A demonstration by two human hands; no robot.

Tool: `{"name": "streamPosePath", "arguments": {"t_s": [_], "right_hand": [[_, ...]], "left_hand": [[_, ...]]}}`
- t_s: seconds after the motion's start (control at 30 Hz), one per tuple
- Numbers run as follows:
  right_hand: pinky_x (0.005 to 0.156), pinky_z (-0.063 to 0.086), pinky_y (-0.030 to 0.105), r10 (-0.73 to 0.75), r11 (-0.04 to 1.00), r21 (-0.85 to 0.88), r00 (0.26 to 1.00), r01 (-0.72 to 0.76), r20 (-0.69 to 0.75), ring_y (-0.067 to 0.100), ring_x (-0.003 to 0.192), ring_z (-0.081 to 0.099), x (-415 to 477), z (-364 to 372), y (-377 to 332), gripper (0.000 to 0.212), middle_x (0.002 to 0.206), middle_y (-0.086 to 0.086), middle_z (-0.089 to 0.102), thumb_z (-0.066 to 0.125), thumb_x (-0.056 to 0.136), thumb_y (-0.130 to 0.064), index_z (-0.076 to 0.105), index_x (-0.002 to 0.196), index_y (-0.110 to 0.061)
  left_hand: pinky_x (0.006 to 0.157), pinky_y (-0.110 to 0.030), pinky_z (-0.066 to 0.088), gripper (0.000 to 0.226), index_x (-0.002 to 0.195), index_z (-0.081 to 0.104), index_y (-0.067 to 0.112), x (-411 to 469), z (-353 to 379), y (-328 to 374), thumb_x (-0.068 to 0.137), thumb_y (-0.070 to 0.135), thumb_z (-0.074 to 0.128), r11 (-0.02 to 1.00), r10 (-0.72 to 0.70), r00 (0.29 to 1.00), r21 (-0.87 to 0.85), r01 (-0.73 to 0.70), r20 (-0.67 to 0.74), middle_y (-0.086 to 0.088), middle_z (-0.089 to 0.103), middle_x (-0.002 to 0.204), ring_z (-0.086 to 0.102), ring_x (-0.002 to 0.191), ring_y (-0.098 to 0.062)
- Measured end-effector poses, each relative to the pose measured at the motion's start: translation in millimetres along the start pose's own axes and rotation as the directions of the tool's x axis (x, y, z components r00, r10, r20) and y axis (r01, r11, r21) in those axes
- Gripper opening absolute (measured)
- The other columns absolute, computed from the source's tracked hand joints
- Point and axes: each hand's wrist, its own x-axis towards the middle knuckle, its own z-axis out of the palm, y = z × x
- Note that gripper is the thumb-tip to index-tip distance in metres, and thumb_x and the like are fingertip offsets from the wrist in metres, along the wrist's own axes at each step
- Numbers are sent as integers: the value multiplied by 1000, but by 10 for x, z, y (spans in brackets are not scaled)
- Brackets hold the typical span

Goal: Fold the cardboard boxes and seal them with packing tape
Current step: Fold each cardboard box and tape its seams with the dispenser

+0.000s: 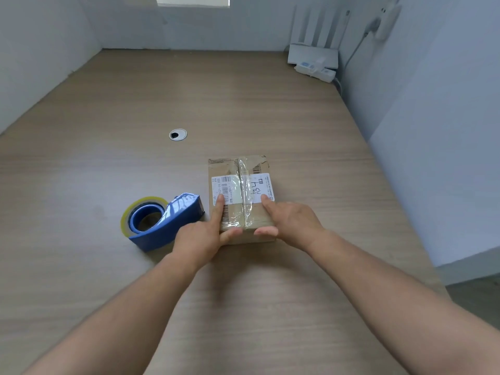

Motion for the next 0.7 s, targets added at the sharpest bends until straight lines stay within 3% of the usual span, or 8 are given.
{"name": "streamPosePath", "arguments": {"t_s": [0.13,0.27,0.37,0.47,0.57,0.63,0.7], "right_hand": [[84,42,38,-176,984,-10,984,176,30,30,109,51,-41,35,165,75,126,12,54,43,94,-52,16,151,-12],[83,40,37,-278,957,-52,955,285,101,28,108,47,-23,12,277,68,123,11,51,38,99,-42,6,153,-14],[79,37,33,-292,953,-30,940,302,176,26,110,46,-7,-45,354,72,128,7,48,42,99,-29,-6,152,-24],[72,34,31,-261,955,-74,931,288,257,25,107,46,-32,-127,443,85,127,3,49,45,93,-14,-15,147,-39],[70,34,32,-263,949,-122,944,290,198,25,107,50,26,-218,383,70,123,4,52,51,94,-27,9,148,-36],[67,33,32,-304,941,-112,943,320,137,24,106,52,56,-228,304,55,122,1,55,57,90,-36,30,137,-28],[64,35,32,-325,933,-125,940,337,106,24,102,54,59,-218,264,45,118,-1,58,58,89,-39,38,127,-24]], "left_hand": [[75,-36,48,82,147,-25,31,61,-9,-159,93,65,26,994,108,992,22,-109,59,-14,65,109,64,89,-28],[73,-30,45,78,147,-25,33,97,-56,-280,98,53,34,984,177,976,-49,-172,129,-11,62,84,56,71,-22],[74,-24,38,79,143,-27,42,101,-104,-357,99,45,39,973,220,956,-111,-201,194,-3,51,73,48,62,-11],[78,-20,36,92,136,-32,53,97,-227,-456,94,34,48,961,277,914,-104,-258,297,9,54,73,52,66,0],[78,-21,36,93,134,-32,55,93,-358,-456,92,35,49,965,256,910,-28,-261,326,12,52,79,50,71,3],[77,-22,37,88,139,-29,51,77,-388,-407,95,41,48,968,236,927,18,-252,292,7,55,88,51,74,-3],[78,-23,39,86,144,-22,46,58,-354,-351,95,49,48,970,223,943,40,-240,247,-1,62,98,54,81,-12]]}}
